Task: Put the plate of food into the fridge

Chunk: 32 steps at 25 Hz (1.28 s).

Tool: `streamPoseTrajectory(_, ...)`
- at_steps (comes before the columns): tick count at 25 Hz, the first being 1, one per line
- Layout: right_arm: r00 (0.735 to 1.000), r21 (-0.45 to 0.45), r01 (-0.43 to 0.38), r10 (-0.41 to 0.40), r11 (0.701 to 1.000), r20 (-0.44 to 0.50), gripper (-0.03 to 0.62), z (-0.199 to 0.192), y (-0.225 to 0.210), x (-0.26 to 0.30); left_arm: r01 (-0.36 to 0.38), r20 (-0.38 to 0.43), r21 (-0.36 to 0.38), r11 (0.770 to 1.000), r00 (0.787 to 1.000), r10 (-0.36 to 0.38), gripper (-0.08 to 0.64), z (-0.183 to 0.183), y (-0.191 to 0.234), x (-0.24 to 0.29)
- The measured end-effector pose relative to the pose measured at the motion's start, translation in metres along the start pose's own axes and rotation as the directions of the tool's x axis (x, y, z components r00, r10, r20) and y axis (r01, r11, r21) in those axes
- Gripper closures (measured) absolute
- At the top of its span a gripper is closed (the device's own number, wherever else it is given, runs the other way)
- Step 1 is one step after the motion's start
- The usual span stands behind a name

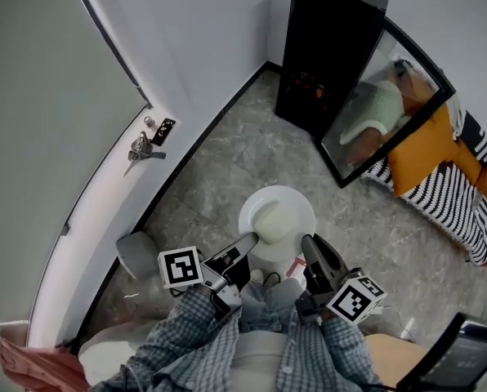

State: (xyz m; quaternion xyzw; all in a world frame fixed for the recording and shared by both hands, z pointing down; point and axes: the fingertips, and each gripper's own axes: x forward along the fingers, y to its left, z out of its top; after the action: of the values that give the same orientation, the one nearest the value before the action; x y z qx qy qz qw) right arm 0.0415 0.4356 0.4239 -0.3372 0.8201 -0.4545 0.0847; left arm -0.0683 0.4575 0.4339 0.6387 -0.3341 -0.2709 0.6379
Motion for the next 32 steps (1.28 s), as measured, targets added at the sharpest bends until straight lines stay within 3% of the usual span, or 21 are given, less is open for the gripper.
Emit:
streamPoseTrajectory(16,1.0,0.024,0.006,-0.006,1.0,0.004,0.522,0.006,-0.013,0.01,-0.014,-0.009,0.029,0.999,1.0,0.014,0.541,0.008,0.004,0.011)
streamPoseTrajectory(23,0.999,0.023,-0.005,0.006,1.0,-0.038,0.522,0.059,-0.033,0.044,-0.009,0.035,-0.009,1.0,0.999,0.009,0.541,0.04,-0.006,0.064)
streamPoseTrajectory(32,0.997,0.014,-0.034,0.035,0.999,-0.063,0.522,0.106,-0.054,0.058,-0.002,0.081,-0.014,1.0,0.997,0.003,0.543,0.052,-0.017,0.111)
